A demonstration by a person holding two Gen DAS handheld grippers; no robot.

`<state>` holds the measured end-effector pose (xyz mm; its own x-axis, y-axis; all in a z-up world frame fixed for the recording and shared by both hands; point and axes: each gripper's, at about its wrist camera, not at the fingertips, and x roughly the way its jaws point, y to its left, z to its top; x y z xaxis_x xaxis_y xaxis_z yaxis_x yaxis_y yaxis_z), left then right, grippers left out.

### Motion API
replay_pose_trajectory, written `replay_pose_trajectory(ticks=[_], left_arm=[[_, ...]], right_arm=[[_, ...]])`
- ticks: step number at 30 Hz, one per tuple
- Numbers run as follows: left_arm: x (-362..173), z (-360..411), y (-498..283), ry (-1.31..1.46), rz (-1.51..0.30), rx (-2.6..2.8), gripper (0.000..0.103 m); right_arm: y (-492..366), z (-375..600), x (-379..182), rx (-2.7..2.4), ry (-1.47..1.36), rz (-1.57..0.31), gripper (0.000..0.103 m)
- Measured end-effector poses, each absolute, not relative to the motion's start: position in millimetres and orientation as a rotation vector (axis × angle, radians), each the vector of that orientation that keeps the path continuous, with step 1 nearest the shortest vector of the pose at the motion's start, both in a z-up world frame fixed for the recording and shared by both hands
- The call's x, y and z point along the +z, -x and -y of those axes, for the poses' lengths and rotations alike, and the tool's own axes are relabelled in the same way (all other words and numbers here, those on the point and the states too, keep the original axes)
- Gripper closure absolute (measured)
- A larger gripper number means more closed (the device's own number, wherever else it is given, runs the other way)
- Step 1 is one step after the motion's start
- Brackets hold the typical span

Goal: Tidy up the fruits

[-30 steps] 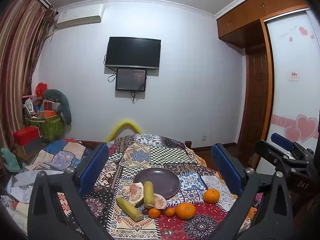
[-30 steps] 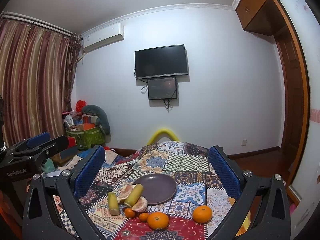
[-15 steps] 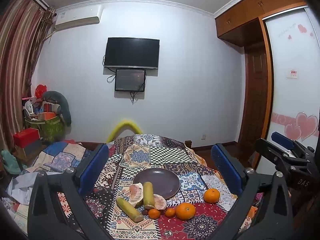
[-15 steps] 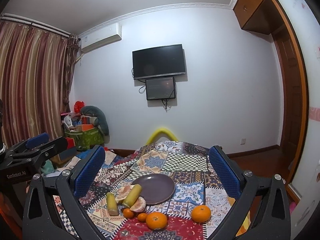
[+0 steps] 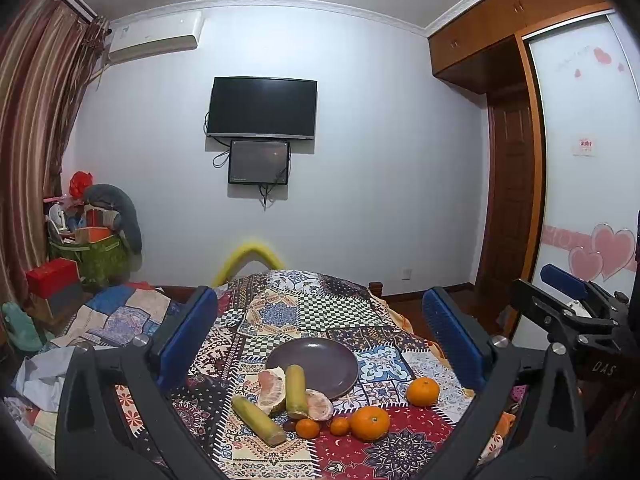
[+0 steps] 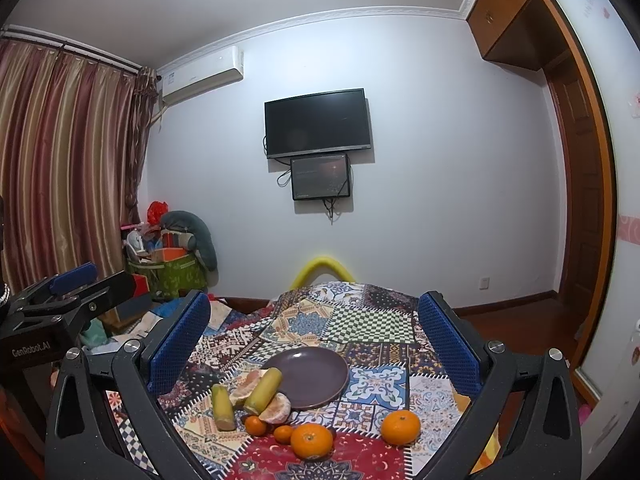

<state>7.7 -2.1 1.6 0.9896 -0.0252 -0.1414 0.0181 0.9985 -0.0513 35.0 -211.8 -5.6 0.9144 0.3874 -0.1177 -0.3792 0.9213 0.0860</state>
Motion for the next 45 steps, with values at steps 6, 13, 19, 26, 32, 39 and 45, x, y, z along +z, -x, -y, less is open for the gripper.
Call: replay_pose_trajectory(ticks=[6, 13, 19, 26, 32, 39, 45], left_arm=[[1.4, 1.7, -8.0, 0.053, -0.141, -0.022, 0.0], [1.7, 1.4, -8.2, 0.053, -0.139, -0.021, 0.0], [-0.1, -0.2, -10.2, 0.054, -0.142, -0.018, 0.0], [-2.1, -0.9, -12.3, 0.057, -0.148, -0.018, 0.0], [-9.6, -2.9, -22.5, 0.053, -0.181, -0.021, 0.0], [-31.8, -20.2, -51.7, 0.079, -0.275, -0.006, 0.0], [-61.0, -43.3, -87.0, 0.105, -0.381, 0.043, 0.0]], right_arm=[[-35.6, 211.0, -5.1, 0.396, -0.06, -0.134, 0.0], [-36.2, 211.0, -5.2, 0.399, -0.061, -0.134, 0.0], [-36.9, 209.8, -5.8, 0.402, -0.059, -0.134, 0.0], [-39.0, 207.5, -7.8, 0.406, -0.055, -0.143, 0.0], [-49.1, 206.5, -15.0, 0.396, -0.049, -0.166, 0.0], [-80.0, 205.0, -41.5, 0.377, -0.04, -0.297, 0.0], [-104.6, 211.3, -72.2, 0.288, 0.021, -0.37, 0.0]])
